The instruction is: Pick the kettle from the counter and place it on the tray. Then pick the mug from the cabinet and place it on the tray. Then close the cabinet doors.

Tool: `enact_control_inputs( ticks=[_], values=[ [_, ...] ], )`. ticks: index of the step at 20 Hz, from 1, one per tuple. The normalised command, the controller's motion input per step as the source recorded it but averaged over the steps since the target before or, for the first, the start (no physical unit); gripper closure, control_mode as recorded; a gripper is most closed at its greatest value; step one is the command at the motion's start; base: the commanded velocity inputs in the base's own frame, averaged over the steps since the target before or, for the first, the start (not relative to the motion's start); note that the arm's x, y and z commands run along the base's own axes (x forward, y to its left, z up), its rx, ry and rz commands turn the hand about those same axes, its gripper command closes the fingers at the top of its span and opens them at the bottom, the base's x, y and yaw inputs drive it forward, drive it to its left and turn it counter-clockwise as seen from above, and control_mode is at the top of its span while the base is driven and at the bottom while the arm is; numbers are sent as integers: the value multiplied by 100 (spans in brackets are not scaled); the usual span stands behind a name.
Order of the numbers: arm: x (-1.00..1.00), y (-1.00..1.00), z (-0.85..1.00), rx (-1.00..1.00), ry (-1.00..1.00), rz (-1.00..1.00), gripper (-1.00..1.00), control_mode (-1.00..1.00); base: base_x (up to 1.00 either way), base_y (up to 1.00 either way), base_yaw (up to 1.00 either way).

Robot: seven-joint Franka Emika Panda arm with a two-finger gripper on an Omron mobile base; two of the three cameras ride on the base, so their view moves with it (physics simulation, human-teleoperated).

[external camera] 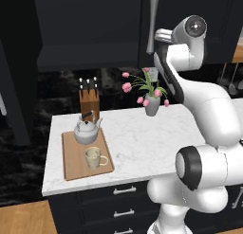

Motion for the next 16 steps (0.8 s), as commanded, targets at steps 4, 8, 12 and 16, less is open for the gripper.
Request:
enact_control_inputs(
  ticks=[4, 8, 12, 16],
  values=[
    [60, -13, -19, -7, 16, -8, -100, -100, 0, 0, 0],
    [8, -15, -16, -2, 2, -2, -100, -100, 0, 0, 0],
    [-33, -17, 0, 0, -4, -3, -100, -100, 0, 0, 0],
    [-44, -19, 0, 0, -10, -10, -100, -100, 0, 0, 0]
  ],
)
